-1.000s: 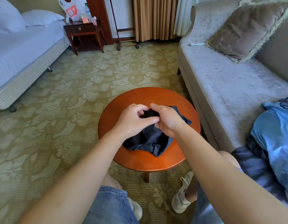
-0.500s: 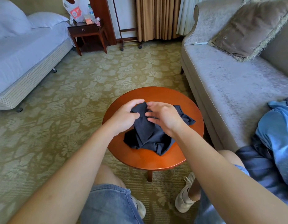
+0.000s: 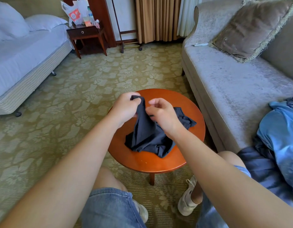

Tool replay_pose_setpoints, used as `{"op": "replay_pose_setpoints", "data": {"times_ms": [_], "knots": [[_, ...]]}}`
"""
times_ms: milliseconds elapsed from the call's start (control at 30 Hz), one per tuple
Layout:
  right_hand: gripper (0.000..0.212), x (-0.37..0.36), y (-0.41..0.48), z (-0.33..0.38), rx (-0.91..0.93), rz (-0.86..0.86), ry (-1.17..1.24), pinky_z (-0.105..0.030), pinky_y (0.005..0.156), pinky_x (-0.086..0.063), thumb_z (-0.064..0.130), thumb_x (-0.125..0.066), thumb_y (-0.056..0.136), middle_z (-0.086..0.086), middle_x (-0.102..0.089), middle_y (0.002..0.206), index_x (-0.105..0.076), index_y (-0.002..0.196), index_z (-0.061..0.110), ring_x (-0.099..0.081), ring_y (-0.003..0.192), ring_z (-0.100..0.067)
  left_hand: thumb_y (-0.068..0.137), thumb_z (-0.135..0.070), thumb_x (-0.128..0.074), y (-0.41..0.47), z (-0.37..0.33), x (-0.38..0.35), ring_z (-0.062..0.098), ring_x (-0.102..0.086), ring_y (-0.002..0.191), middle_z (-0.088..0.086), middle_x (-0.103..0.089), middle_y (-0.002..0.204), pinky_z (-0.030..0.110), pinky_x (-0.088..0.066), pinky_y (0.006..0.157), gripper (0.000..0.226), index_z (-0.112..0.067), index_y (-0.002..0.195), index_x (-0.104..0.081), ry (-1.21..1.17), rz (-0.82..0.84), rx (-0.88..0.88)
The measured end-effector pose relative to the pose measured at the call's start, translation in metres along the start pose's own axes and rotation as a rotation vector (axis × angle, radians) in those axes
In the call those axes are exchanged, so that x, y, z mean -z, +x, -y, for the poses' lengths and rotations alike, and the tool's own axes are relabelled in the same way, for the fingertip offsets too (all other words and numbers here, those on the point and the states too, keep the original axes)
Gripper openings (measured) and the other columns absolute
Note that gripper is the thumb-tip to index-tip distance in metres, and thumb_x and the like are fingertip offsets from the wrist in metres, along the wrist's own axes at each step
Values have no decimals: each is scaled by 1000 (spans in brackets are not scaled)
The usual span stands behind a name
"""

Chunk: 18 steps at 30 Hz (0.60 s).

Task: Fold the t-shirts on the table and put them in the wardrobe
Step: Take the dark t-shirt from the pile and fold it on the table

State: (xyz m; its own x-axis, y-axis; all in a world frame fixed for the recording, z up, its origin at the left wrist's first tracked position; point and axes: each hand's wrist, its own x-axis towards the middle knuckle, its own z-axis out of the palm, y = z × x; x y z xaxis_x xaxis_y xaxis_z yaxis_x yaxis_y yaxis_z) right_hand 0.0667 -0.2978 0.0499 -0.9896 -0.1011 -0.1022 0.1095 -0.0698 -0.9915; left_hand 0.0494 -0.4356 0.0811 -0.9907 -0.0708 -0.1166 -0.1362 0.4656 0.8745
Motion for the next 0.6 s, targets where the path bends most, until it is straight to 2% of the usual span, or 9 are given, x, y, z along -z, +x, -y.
{"op": "replay_pose_setpoints", "data": {"times_ms": [33, 67, 167, 233, 367, 433, 500, 533, 600], "knots": [[17, -2, -2, -2, 35, -9, -57, -26, 66, -38, 10, -66, 88, 5, -48, 78, -52, 94, 16, -46, 69, -13, 99, -14, -50, 0, -6, -1, 24, -66, 84, 8, -63, 101, 33, -54, 65, 31, -28, 126, -54, -133, 36, 64], [25, -3, -4, -4, 64, 0, -101, -26, 66, -36, 15, -72, 84, 5, -46, 80, -49, 93, 16, -44, 70, -12, 99, -8, -48, -1, -12, -1, 24, -68, 85, 9, -63, 105, 31, -56, 64, 43, -32, 134, -49, -214, 75, 96], [36, -5, -7, -7, 144, -2, -265, -26, 69, -43, 29, -77, 77, 3, -55, 98, -49, 97, 21, -54, 82, -13, 98, -3, -45, -1, -28, -3, 20, -71, 84, 9, -65, 109, 23, -57, 65, 30, -20, 113, -66, -218, 70, 42], [30, -4, -5, -3, 222, -134, -385, -25, 65, -41, 33, -73, 79, 3, -55, 97, -49, 94, 23, -54, 84, -12, 98, -4, -47, -4, -39, -3, 15, -70, 86, 6, -67, 107, 21, -57, 69, 25, -15, 104, -69, -273, 61, 26], [22, 3, 6, 17, 287, -327, -527, -28, 63, -32, 23, -60, 87, 9, -47, 78, -41, 77, 26, -46, 73, -15, 98, -5, -51, -6, -60, -3, 16, -68, 97, 5, -68, 106, 27, -56, 84, 25, -10, 119, -64, -365, 48, -43], [15, 3, 12, 31, 300, -344, -528, -29, 70, -40, 30, -60, 87, 7, -54, 92, -51, 95, 21, -52, 84, -14, 98, -5, -50, -7, -73, 0, 19, -69, 99, 7, -67, 112, 31, -56, 87, 29, -9, 124, -61, -446, 33, -82], [50, 0, 18, 46, 317, -345, -540, -31, 83, -45, 43, -63, 84, 3, -51, 119, -48, 125, 19, -53, 104, -13, 99, -6, -49, -8, -87, 6, 17, -69, 101, 8, -66, 119, 33, -54, 94, 31, -9, 128, -58, -488, 33, -135], [59, -3, 21, 54, 338, -361, -555, -32, 86, -46, 46, -64, 83, 2, -48, 125, -45, 131, 19, -52, 110, -14, 99, -7, -49, -10, -95, 10, 16, -68, 104, 8, -65, 122, 34, -51, 98, 32, -10, 129, -57, -493, 38, -163], [56, -8, 25, 68, 393, -399, -591, -34, 86, -47, 43, -66, 82, 1, -47, 124, -46, 128, 19, -53, 112, -18, 99, -8, -48, -14, -109, 17, 14, -65, 111, 6, -64, 126, 38, -43, 107, 33, -12, 132, -55, -472, 53, -215]]}}
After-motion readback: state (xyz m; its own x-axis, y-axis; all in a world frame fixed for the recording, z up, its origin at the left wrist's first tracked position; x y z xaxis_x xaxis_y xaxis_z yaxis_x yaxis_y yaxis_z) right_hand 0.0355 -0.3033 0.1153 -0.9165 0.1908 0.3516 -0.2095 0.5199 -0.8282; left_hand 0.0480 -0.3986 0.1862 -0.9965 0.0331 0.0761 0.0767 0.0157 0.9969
